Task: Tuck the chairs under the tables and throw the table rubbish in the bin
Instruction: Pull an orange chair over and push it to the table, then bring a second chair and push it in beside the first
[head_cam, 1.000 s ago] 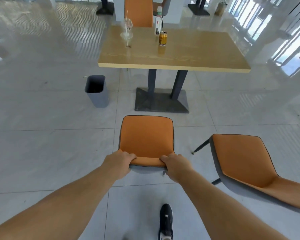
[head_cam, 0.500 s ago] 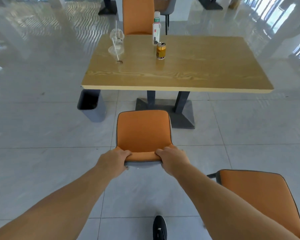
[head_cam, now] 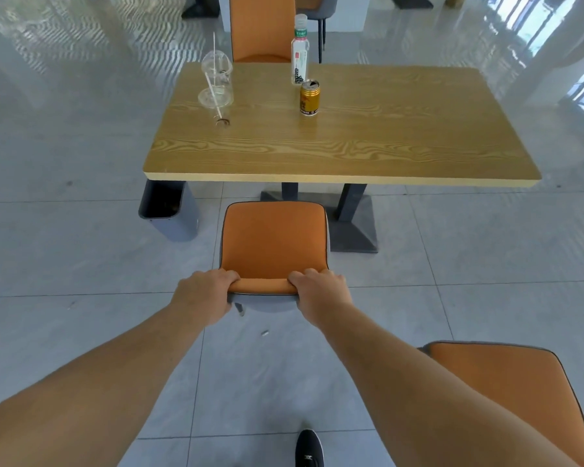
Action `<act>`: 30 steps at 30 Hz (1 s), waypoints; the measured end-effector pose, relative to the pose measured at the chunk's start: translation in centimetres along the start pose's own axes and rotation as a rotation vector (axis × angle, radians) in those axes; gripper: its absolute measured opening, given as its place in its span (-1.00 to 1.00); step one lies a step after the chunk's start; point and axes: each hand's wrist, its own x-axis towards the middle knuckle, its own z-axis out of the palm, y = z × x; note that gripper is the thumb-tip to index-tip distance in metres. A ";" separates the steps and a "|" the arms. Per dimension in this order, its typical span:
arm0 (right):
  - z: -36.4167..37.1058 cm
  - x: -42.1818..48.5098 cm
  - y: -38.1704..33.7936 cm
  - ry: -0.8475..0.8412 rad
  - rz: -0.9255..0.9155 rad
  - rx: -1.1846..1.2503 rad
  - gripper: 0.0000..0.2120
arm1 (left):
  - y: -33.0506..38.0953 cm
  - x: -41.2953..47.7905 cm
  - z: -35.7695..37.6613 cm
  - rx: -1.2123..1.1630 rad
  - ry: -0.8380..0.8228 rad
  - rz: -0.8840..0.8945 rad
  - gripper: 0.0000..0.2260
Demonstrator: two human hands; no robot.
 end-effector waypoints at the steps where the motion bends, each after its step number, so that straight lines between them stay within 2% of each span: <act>1: 0.2 -0.9 0.1 0.024 0.021 0.020 -0.74 | 0.5 -0.4 0.0 0.031 -0.004 -0.011 -0.58; 4: 0.0 -5.9 1.6 0.057 0.091 0.027 -0.27 | 3.4 -1.9 -0.3 0.101 0.006 0.050 -0.29; 6: -0.3 -10.7 3.3 0.082 0.129 0.013 -0.16 | 6.5 -3.3 -1.0 0.061 0.043 0.177 -0.20; 8: -0.6 -16.3 5.5 0.084 0.194 0.020 -0.15 | 10.8 -5.0 -1.7 0.008 0.072 0.315 -0.21; 12: -1.2 -29.4 10.3 0.104 0.362 0.036 -0.18 | 22.3 -10.2 -2.3 -0.099 -0.019 0.536 -0.23; 16: 0.0 -43.0 14.9 0.124 0.526 0.025 -0.17 | 33.4 -16.9 -1.5 -0.105 -0.045 0.724 -0.24; 21: 3.8 -57.4 20.7 0.158 0.722 0.083 -0.16 | 45.7 -24.5 1.2 -0.115 -0.107 0.865 -0.21; 25: 9.0 -65.0 26.2 0.126 0.746 0.116 -0.12 | 54.4 -28.9 5.0 -0.082 -0.175 0.926 -0.22; 30: 15.8 -69.2 35.0 0.031 0.591 0.123 -0.02 | 64.3 -32.2 11.5 -0.055 -0.339 0.850 -0.14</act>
